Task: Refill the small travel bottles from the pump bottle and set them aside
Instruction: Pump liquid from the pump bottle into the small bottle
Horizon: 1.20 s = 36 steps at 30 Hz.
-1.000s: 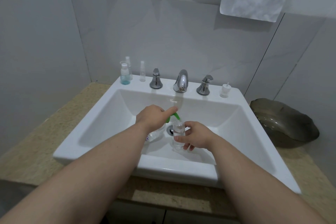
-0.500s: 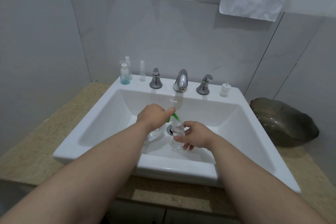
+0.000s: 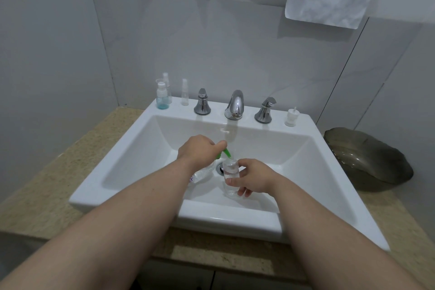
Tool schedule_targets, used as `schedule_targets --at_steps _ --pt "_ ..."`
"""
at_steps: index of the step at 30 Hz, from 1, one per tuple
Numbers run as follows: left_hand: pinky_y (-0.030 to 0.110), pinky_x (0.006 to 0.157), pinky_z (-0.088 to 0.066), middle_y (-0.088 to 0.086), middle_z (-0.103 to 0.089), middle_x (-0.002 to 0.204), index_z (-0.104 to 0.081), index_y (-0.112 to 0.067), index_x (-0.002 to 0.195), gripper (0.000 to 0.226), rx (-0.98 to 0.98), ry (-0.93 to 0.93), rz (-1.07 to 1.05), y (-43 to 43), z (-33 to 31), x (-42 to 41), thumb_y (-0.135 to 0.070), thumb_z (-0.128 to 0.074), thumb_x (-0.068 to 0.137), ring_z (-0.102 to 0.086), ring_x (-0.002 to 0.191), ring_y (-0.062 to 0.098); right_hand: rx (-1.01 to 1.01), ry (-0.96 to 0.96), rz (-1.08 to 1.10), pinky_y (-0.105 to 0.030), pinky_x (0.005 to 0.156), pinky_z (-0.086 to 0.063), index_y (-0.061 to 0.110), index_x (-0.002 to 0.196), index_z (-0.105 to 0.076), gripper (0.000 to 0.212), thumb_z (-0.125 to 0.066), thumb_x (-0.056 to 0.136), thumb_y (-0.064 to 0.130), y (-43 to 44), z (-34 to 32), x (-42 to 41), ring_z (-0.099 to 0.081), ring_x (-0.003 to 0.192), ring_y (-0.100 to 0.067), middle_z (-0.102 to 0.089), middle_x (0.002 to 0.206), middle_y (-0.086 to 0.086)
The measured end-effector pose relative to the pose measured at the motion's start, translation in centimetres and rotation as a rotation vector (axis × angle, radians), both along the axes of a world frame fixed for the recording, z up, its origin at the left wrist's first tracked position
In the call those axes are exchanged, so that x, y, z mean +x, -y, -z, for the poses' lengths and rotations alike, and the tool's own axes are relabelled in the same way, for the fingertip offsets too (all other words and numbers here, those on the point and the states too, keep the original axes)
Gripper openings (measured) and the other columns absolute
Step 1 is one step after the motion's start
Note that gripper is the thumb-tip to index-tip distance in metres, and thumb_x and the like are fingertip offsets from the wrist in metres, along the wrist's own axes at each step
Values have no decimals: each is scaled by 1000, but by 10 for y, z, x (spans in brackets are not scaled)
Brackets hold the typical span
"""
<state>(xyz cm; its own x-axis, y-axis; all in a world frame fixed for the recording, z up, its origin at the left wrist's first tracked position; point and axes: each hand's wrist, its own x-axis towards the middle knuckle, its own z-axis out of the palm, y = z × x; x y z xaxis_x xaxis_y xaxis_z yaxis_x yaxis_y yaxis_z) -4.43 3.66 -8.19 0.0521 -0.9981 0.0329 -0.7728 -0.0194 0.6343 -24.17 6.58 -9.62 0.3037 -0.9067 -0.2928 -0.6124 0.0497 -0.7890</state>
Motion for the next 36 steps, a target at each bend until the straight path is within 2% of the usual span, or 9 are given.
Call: schedule_targets --at_steps 6,12,23,28,36 --pt "35 76 -50 -7 -72 74 -73 -24 68 70 2 -29 42 1 4 4 -84 -42 85 -66 78 17 -11 13 16 -27 57 -56 18 119 -61 36 -81 89 24 0 -2 0 -72 66 -19 -77 98 -7" --pt "37 83 -53 -9 -74 79 -74 -25 69 71 -6 -36 46 1 4 4 -87 -42 84 -67 82 16 -12 17 24 -26 58 -56 17 120 -62 37 -81 89 25 0 -1 0 -73 68 -20 -78 99 -6" --pt "31 67 -43 -8 -67 66 -71 -23 65 63 12 -7 26 0 -1 -1 -76 -46 89 -65 75 16 -14 32 23 -25 55 -54 14 121 -61 37 -81 90 23 -1 -4 0 -72 66 -19 -77 96 -4" --pt "31 67 -42 -7 -65 63 -70 -23 62 61 25 -14 29 1 -1 -2 -72 -47 90 -62 71 16 -9 48 22 -25 54 -54 11 120 -61 36 -81 90 21 -2 -4 1 -71 66 -21 -76 94 -5" --pt "29 61 -40 -4 -52 56 -54 -17 56 55 16 19 37 1 -1 -4 -61 -51 90 -53 63 21 29 32 17 -28 62 -58 11 118 -62 37 -82 89 22 -1 -2 0 -73 71 -27 -76 87 -5"
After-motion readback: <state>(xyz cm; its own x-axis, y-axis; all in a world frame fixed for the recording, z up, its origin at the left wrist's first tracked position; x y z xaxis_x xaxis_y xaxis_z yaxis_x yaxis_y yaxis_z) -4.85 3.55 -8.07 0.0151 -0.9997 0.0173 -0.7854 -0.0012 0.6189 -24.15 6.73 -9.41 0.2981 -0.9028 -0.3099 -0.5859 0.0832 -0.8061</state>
